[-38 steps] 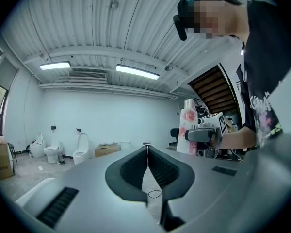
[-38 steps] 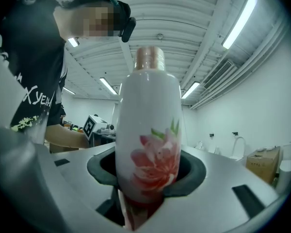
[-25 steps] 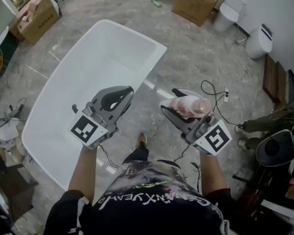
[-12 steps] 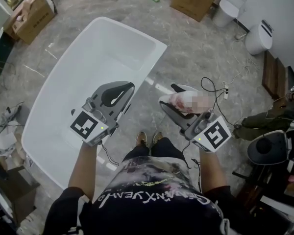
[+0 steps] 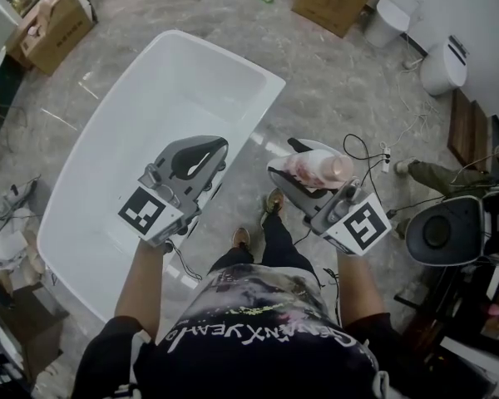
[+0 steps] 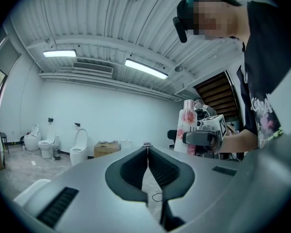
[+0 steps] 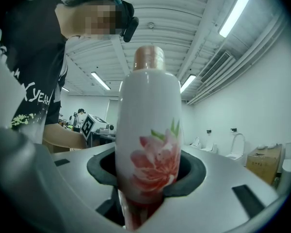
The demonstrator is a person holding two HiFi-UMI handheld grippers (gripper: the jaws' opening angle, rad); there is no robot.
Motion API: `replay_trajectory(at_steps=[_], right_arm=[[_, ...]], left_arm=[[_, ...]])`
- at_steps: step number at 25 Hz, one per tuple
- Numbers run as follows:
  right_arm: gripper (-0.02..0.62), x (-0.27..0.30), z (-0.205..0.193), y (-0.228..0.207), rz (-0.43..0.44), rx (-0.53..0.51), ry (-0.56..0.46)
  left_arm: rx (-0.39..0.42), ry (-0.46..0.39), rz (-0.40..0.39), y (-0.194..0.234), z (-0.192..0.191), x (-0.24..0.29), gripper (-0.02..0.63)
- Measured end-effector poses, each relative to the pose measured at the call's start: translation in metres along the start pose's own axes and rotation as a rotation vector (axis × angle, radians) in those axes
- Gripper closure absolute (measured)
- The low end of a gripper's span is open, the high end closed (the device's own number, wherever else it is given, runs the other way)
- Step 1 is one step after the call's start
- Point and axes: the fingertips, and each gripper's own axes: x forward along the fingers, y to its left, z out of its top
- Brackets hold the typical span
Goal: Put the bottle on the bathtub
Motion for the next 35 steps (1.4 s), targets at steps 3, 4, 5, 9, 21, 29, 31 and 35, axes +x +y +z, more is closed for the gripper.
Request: replay_trajectory(at_steps=[3,4,5,9,21,29,31,35], right_arm=[[0.382,0.0,-0.003,-0.024,0.006,0.004,0.001],[0.382,0.0,-0.004,-0.032,0.006,0.006,0.0],[0.382,-0.001,-0.006,-0.041,0.006,0.008,0.001],[0.382,0.001,-0.012,-0.076,0.011,0.016,-0.001],[0.382,0.021,-0.014,-0.216,0.018,0.021,-0.064],[0.382,0.026,-0.018,-0.281,0.063,0.019,-0.061],[0.382,0.028,-0.021,-0.285,0.076,0.01,-0.059],[0.382,0.032,-0.028,-0.31,0.092,0.006,-0.062]], left_arm=[[0.003,0.006,0.002,0.009,-0.001,0.023,0.586],[0.004,0.009,0.002,0.012,-0.001,0.031,0.586],[0.005,0.012,0.002,0.014,-0.002,0.039,0.586],[0.007,0.018,0.003,0.029,-0.003,0.071,0.586],[-0.005,0.038,0.041,0.092,-0.006,0.193,0.586],[-0.002,0.039,0.081,0.123,-0.004,0.252,0.586],[0.001,0.041,0.089,0.125,-0.008,0.255,0.586],[0.003,0.051,0.101,0.137,-0.015,0.276,0.586]])
